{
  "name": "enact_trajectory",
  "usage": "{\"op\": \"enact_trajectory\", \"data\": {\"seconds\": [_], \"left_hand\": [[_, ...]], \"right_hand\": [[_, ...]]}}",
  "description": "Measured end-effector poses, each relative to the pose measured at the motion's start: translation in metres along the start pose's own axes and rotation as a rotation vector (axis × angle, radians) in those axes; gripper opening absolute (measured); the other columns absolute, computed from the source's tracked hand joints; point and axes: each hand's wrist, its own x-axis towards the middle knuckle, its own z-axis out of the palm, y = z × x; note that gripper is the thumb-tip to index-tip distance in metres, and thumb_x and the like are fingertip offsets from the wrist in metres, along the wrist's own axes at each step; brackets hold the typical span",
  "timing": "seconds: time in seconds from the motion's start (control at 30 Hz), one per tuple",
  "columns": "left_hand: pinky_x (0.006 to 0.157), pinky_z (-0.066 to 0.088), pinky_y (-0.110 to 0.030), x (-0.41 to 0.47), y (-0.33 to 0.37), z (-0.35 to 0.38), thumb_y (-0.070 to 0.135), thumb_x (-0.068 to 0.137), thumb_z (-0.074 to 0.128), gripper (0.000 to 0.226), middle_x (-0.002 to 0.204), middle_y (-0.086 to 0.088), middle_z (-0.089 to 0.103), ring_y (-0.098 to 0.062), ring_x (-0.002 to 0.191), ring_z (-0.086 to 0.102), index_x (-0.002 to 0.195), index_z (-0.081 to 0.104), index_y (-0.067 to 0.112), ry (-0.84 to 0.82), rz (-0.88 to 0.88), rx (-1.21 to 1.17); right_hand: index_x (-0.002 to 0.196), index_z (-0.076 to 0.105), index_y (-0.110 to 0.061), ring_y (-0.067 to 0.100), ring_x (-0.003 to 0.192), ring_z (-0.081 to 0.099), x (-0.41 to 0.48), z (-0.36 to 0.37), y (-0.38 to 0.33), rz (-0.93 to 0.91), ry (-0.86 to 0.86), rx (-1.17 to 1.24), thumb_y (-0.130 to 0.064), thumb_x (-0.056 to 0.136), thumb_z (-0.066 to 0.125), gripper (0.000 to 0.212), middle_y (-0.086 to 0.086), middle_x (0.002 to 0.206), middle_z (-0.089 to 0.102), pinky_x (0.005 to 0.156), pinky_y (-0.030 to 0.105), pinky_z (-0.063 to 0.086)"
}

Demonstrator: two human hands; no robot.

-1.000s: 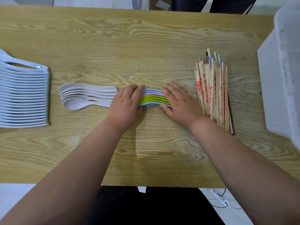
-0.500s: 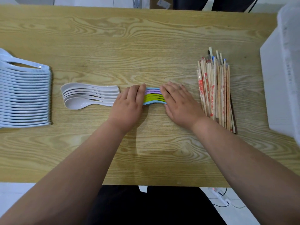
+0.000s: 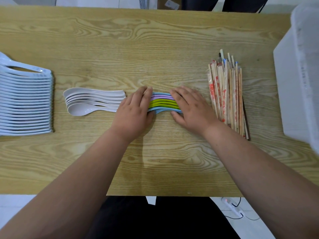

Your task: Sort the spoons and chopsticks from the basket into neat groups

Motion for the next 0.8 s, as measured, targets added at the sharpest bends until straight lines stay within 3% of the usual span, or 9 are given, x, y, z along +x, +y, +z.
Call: {"op": "enact_trajectory", "data": {"seconds": [0.27, 0.5, 0.8], "left_hand": [[0.105, 0.043, -0.051, 0.004, 0.002, -0.011, 0.043, 0.089, 0.060, 0.077, 0.146, -0.021, 0.050, -0.040, 0.131, 0.051, 0.150, 0.041, 0.000, -0.016, 0.001, 0.003], [0.114, 0.036, -0.054, 0.004, 0.000, -0.011, 0.052, 0.092, 0.048, 0.077, 0.154, -0.018, 0.043, -0.038, 0.145, 0.036, 0.152, 0.039, 0.005, -0.026, 0.002, 0.006], [0.114, 0.034, -0.055, 0.000, 0.007, -0.015, 0.051, 0.092, 0.049, 0.070, 0.149, -0.016, 0.050, -0.041, 0.142, 0.039, 0.148, 0.047, 0.010, -0.002, 0.037, 0.039]], "right_hand": [[0.154, 0.034, -0.009, 0.031, 0.147, 0.030, 0.001, -0.006, -0.001, 0.018, -0.054, -0.021, -0.051, 0.096, 0.051, 0.073, 0.011, 0.155, 0.039, 0.122, 0.049, 0.023], [0.155, 0.031, -0.008, 0.031, 0.149, 0.027, 0.001, -0.008, -0.002, 0.025, -0.060, -0.034, -0.053, 0.096, 0.049, 0.076, 0.013, 0.158, 0.036, 0.123, 0.046, 0.021], [0.157, 0.029, -0.013, 0.028, 0.151, 0.022, -0.004, -0.018, -0.008, 0.030, -0.086, -0.015, -0.054, 0.096, 0.047, 0.075, 0.011, 0.161, 0.032, 0.123, 0.048, 0.019]]}}
